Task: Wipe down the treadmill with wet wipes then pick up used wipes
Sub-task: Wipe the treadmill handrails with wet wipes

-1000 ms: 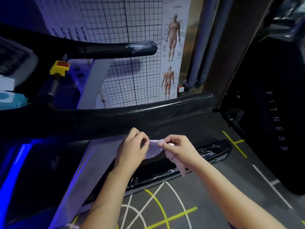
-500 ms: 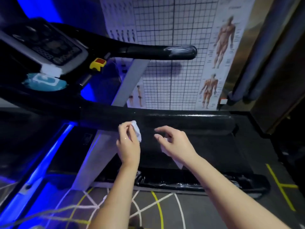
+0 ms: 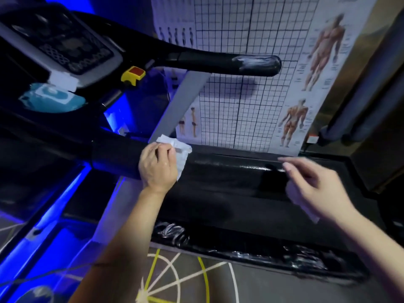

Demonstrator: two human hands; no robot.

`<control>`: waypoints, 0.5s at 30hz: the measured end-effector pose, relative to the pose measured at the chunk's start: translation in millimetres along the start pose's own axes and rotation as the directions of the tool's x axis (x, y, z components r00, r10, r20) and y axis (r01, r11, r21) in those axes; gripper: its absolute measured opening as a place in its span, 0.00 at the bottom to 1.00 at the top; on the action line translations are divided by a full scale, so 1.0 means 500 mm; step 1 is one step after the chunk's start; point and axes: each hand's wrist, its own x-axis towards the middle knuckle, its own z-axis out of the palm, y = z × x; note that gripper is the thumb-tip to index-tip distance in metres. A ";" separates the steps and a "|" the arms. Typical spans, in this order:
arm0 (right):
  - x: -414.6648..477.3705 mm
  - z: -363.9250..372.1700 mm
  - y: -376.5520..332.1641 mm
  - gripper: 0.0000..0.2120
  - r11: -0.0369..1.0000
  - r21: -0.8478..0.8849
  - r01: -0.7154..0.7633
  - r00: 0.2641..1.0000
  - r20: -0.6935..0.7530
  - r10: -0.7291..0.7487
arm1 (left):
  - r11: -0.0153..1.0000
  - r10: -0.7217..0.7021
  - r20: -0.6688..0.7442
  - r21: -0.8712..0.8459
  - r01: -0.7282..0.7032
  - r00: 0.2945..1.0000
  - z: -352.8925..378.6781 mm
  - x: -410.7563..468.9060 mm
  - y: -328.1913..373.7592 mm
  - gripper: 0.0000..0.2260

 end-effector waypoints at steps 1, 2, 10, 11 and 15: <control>0.018 -0.018 0.015 0.08 0.999 -0.047 -0.016 0.997 -0.078 0.012 | 0.999 0.036 -0.023 -0.018 -0.036 0.999 0.006 -0.001 0.021 0.03; 0.035 -0.034 0.030 0.09 0.993 -0.105 -0.046 0.990 -0.141 0.030 | 0.997 0.079 -0.025 -0.020 -0.079 0.997 0.017 -0.009 0.047 0.03; 0.149 -0.092 0.145 0.16 0.888 -0.411 -0.207 0.973 -0.185 0.141 | 0.993 0.007 0.271 -0.116 0.025 0.962 0.140 -0.042 0.380 0.10; 0.151 -0.093 0.158 0.16 0.900 -0.389 -0.197 0.976 -0.164 0.143 | 0.992 -0.016 0.271 -0.113 0.048 0.963 0.142 -0.037 0.392 0.10; 0.140 -0.087 0.202 0.20 0.954 -0.237 -0.182 0.982 -0.084 0.167 | 0.989 0.028 0.294 -0.144 0.016 0.955 0.146 -0.049 0.445 0.04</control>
